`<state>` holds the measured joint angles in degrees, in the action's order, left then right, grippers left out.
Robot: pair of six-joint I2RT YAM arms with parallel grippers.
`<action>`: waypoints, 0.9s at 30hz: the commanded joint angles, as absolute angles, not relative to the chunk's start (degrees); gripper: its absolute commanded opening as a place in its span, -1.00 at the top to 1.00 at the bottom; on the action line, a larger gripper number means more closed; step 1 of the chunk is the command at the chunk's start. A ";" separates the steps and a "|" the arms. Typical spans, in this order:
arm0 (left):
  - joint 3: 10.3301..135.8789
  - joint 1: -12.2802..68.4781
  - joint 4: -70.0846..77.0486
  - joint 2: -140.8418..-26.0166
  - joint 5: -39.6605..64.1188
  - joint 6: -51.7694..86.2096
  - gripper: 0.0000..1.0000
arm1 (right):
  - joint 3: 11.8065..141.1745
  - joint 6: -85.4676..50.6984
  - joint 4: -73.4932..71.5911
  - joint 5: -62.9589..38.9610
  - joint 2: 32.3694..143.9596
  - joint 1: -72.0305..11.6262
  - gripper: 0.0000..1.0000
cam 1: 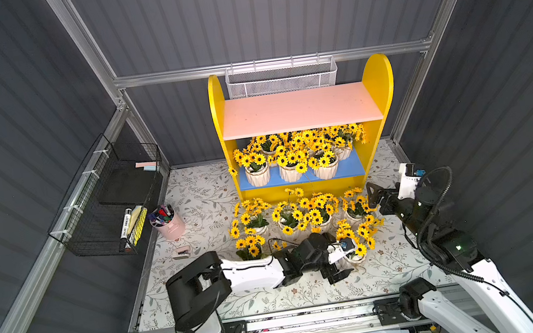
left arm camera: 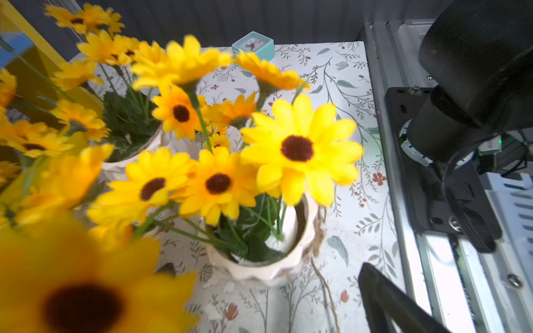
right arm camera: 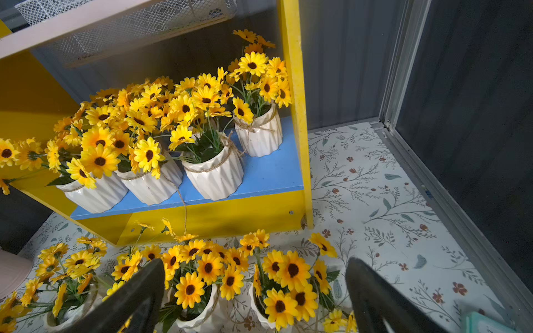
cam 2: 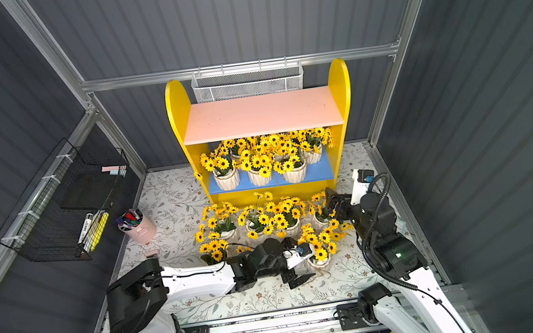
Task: Take the sunflower pots off the shelves
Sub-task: Place the sunflower pot at the center of the board.
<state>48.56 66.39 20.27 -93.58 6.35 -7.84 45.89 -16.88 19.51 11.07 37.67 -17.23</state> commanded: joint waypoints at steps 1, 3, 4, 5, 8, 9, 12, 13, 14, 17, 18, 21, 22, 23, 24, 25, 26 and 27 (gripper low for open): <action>50.28 66.62 8.08 -88.16 3.35 -10.98 -0.99 | 48.19 -16.88 20.96 8.87 38.68 -17.03 -0.98; 51.62 66.57 2.38 -84.32 0.68 -11.81 -0.99 | 49.04 -16.72 21.00 7.25 39.34 -17.05 -0.98; 52.67 66.34 -1.21 -82.17 -0.99 -12.29 -0.99 | 49.57 -16.52 21.09 6.00 39.80 -17.05 -0.98; 53.90 66.01 -4.97 -80.13 -2.68 -12.87 -0.99 | 50.00 -16.57 21.20 4.89 40.40 -17.05 -0.98; 58.29 62.07 -15.30 -74.60 -7.83 -12.54 -0.99 | 51.01 -16.68 21.40 2.47 41.59 -17.11 -0.98; 59.69 59.30 -18.24 -72.86 -6.29 -11.54 -0.99 | 51.00 -16.66 21.19 1.87 41.64 -17.05 -0.98; 66.05 48.60 -29.34 -69.53 -4.06 -7.57 -0.99 | 49.72 -17.32 18.33 1.77 41.64 -17.06 -0.98; 68.24 45.50 -32.85 -69.14 -4.90 -7.05 -0.99 | 49.13 -17.77 16.84 1.66 41.66 -17.04 -0.98; 69.90 42.52 -35.79 -68.80 -5.05 -6.25 -0.99 | 48.63 -18.22 15.49 1.29 41.88 -17.05 -0.98; 70.10 34.51 -39.26 -65.44 -2.10 -2.87 -0.99 | 49.20 -18.24 15.00 -1.35 42.87 -17.10 -0.98; 69.29 33.06 -39.98 -63.99 -2.28 -2.65 -0.99 | 49.37 -18.11 15.19 -1.86 43.03 -17.06 -0.98; 65.89 28.63 -42.34 -58.25 -4.84 -0.89 -0.99 | 49.13 -18.22 15.20 -3.10 43.24 -17.05 -0.98; 65.02 27.03 -43.11 -56.69 -5.02 0.11 -0.99 | 48.90 -17.94 15.18 -2.99 43.36 -17.05 -0.98; 63.77 25.76 -43.04 -55.36 -4.47 0.64 -0.99 | 48.55 -17.72 15.08 -2.24 43.48 -17.10 -0.98; 62.53 25.13 -42.28 -54.59 -4.39 1.16 -0.99 | 48.14 -17.58 14.50 -1.25 43.55 -17.06 -0.98; 61.24 24.63 -41.29 -54.10 -4.97 1.93 -0.99 | 47.70 -17.78 13.59 0.54 43.74 -17.06 -0.98; 60.11 24.14 -40.19 -54.09 -5.11 2.13 -0.99 | 47.55 -18.02 12.93 2.23 44.07 -17.05 -0.98; 59.31 23.77 -39.24 -54.39 -5.23 2.15 -0.99 | 47.46 -17.69 12.33 2.98 44.44 -17.02 -0.98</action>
